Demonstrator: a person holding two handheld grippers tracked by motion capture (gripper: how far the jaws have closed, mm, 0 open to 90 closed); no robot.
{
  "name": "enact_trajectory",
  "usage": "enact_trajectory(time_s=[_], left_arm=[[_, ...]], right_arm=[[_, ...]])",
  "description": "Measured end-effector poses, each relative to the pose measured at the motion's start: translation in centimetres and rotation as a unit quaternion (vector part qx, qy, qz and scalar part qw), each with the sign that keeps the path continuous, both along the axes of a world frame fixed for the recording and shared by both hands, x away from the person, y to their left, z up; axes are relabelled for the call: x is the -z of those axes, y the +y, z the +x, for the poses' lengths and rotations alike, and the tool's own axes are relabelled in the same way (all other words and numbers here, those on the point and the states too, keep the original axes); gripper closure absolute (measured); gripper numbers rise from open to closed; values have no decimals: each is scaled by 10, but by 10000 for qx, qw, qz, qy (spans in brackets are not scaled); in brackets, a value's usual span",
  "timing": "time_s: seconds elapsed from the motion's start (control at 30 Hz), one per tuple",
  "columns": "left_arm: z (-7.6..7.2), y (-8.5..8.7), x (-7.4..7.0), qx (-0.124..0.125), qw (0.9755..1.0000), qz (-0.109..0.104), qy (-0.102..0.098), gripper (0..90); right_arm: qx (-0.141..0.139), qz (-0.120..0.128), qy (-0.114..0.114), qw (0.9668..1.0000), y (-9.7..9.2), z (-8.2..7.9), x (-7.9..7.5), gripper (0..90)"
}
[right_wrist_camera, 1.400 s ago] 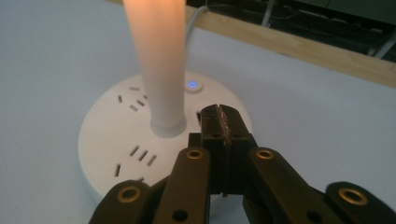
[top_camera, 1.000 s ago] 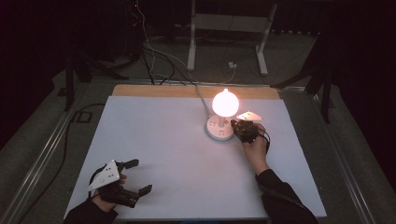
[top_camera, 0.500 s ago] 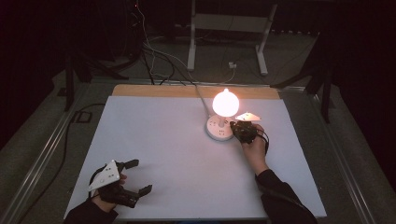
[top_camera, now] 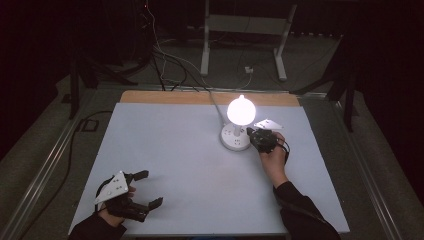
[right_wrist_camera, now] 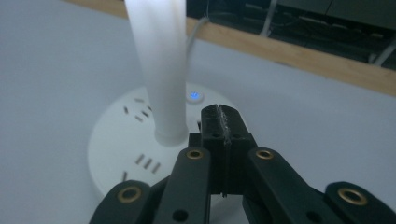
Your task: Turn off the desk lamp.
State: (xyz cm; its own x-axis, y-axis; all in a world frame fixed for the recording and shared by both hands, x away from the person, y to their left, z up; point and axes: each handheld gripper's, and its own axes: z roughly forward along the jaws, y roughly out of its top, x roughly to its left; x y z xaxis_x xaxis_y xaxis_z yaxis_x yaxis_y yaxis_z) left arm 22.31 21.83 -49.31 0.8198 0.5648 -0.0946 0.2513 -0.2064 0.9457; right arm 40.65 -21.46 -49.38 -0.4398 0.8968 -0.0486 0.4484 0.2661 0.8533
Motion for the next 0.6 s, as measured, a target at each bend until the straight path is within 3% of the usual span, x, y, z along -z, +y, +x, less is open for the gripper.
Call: enact_trajectory(time_s=[0.13,0.3,0.6], left_arm=[[0,0,0,7,10000,-7,-8,5],[0,0,0,5,10000,-6,-13,5],[-1,0,0,12,10000,21,-21,5]], right_arm=[[-6,28,-176,9998,1,-4,-11,900],[40,125,-200,9997,-3,-3,-14,900],[42,79,49,9999,-3,1,-1,900]])
